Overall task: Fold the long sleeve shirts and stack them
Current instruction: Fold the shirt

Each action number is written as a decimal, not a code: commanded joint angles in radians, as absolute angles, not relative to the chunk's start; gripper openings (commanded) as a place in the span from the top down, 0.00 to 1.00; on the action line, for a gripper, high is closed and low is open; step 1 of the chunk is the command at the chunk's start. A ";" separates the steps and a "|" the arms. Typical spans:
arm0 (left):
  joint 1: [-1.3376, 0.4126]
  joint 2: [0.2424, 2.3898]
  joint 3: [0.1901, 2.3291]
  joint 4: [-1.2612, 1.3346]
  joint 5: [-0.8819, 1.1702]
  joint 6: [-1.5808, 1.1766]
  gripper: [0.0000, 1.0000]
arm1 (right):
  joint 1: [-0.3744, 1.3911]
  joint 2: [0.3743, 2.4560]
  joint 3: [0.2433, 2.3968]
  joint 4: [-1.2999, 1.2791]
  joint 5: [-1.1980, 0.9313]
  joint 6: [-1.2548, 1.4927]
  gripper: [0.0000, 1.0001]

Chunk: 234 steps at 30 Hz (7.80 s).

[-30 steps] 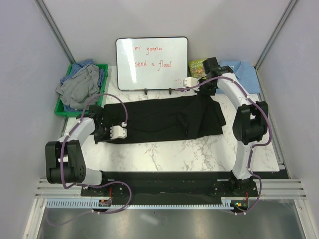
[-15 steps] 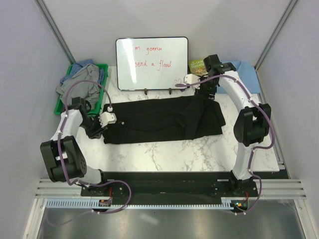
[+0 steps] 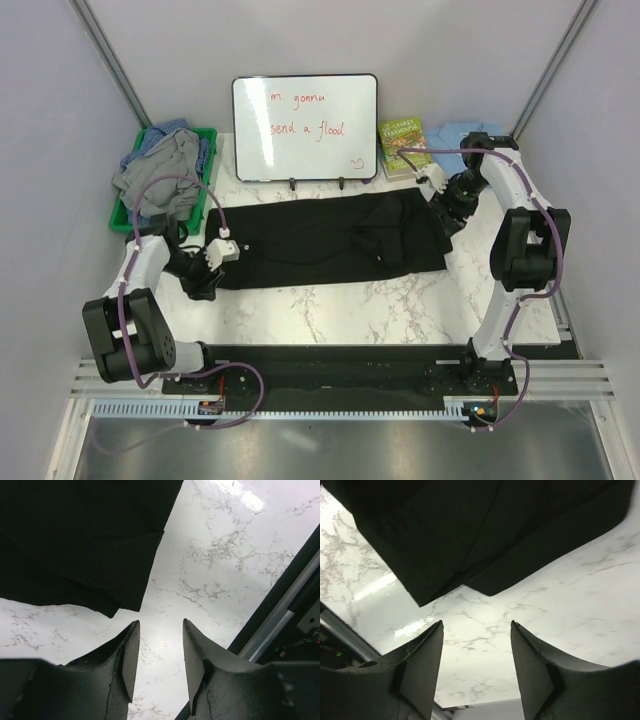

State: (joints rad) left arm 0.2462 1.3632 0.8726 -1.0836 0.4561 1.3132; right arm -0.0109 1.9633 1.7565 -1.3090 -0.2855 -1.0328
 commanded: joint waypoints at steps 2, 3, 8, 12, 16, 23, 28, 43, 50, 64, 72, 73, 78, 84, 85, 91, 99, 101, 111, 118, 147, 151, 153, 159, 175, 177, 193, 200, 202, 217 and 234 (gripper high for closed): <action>0.247 1.345 0.838 -1.000 0.477 1.221 0.53 | -0.069 2.034 1.690 -1.459 -0.377 -0.893 0.38; 0.247 1.348 0.836 -0.993 0.480 1.213 0.53 | -0.080 2.052 1.698 -1.460 -0.394 -0.881 0.39; 0.247 1.353 0.807 -0.959 0.471 1.201 0.54 | -0.101 2.095 1.704 -1.459 -0.423 -0.839 0.42; 0.247 1.341 0.788 -0.920 0.471 1.181 0.54 | -0.101 2.091 1.657 -1.459 -0.454 -0.828 0.48; 0.247 1.335 0.770 -0.920 0.462 1.177 0.55 | -0.103 2.063 1.592 -1.459 -0.483 -0.847 0.54; 0.247 1.312 0.742 -0.897 0.468 1.180 0.54 | -0.098 2.043 1.532 -1.459 -0.525 -0.850 0.53; 0.247 1.319 0.736 -0.867 0.480 1.195 0.55 | -0.098 2.069 1.558 -1.457 -0.534 -0.839 0.55; 0.229 1.382 0.778 -0.792 0.434 1.123 0.56 | -0.100 2.076 1.591 -1.459 -0.535 -0.827 1.00; 0.212 1.348 0.810 -0.838 0.502 1.118 0.55 | -0.098 2.066 1.583 -1.459 -0.534 -0.831 1.00; 0.187 1.399 0.834 -0.865 0.413 1.149 0.97 | -0.100 2.089 1.620 -1.454 -0.496 -0.822 1.00; 0.187 1.388 0.923 -0.985 0.318 1.305 0.98 | -0.104 2.105 1.658 -1.430 -0.443 -0.805 1.00; 0.187 1.388 0.925 -0.989 0.311 1.316 0.98 | -0.103 2.106 1.660 -1.431 -0.440 -0.805 1.00; 0.186 1.405 0.882 -1.009 0.262 1.358 0.88 | -0.103 2.100 1.655 -1.442 -0.439 -0.827 1.00; 0.189 1.373 0.885 -1.064 0.333 1.330 0.60 | -0.103 2.017 1.539 -1.460 -0.364 -0.917 0.83; 0.189 1.361 0.906 -1.078 0.363 1.319 0.60 | -0.104 1.999 1.526 -1.459 -0.356 -0.929 0.78; 0.146 1.396 1.149 -1.118 0.609 1.109 0.53 | -0.109 1.895 1.581 -1.460 -0.448 -0.919 0.51; 0.046 1.367 1.177 -0.884 0.710 0.787 0.30 | 0.023 1.758 1.602 -1.279 -0.658 -0.899 0.06; 0.028 1.370 1.172 -0.848 0.719 0.740 0.29 | 0.089 1.619 1.438 -1.058 -0.580 -1.047 0.02; -0.020 1.419 1.193 -0.842 0.738 0.632 0.28 | 0.199 1.428 1.083 -0.743 -0.557 -1.828 0.02; -0.020 1.394 1.160 -0.841 0.735 0.592 0.27 | 0.264 1.486 1.038 -0.690 -0.600 -1.942 0.02; -0.025 1.444 1.385 -0.597 0.548 0.334 0.07 | 0.371 2.109 2.109 -0.550 -0.480 -0.526 1.00; -0.025 1.367 1.280 -0.424 0.529 0.348 0.01 | 0.373 2.135 2.134 -0.473 -0.399 -0.392 1.00; -0.025 1.323 1.217 -0.338 0.563 0.363 0.01 | 0.376 2.143 2.132 -0.447 -0.377 -0.275 1.00; -0.025 1.357 1.235 -0.357 0.601 0.247 0.01 | 0.426 2.088 1.983 -0.425 -0.367 -0.116 1.00; -0.052 1.410 1.175 -0.474 0.704 0.318 0.11 | 0.384 1.935 1.885 -0.857 -0.623 -0.630 0.19; -0.086 1.443 1.172 -0.474 0.700 0.299 0.15 | 0.341 2.109 2.130 -0.906 -0.630 -0.580 0.22; -0.181 1.828 1.362 -0.469 0.663 0.075 0.39 | 0.383 2.328 2.152 -0.701 -0.535 -0.555 0.29; -0.181 1.825 1.348 -0.480 0.644 0.106 0.42 | 0.385 2.211 2.074 -0.840 -0.552 -0.649 0.84; -0.183 1.827 1.348 -0.480 0.655 0.113 0.44 | 0.385 2.089 1.941 -0.874 -0.567 -0.724 0.88; -0.255 1.868 1.371 -0.506 0.678 0.167 0.52 | 0.376 1.782 1.324 -1.155 -0.505 -1.230 0.87; -0.259 1.801 1.342 -0.512 0.701 0.196 0.52 | 0.405 1.978 1.843 -1.349 -0.735 -1.160 0.33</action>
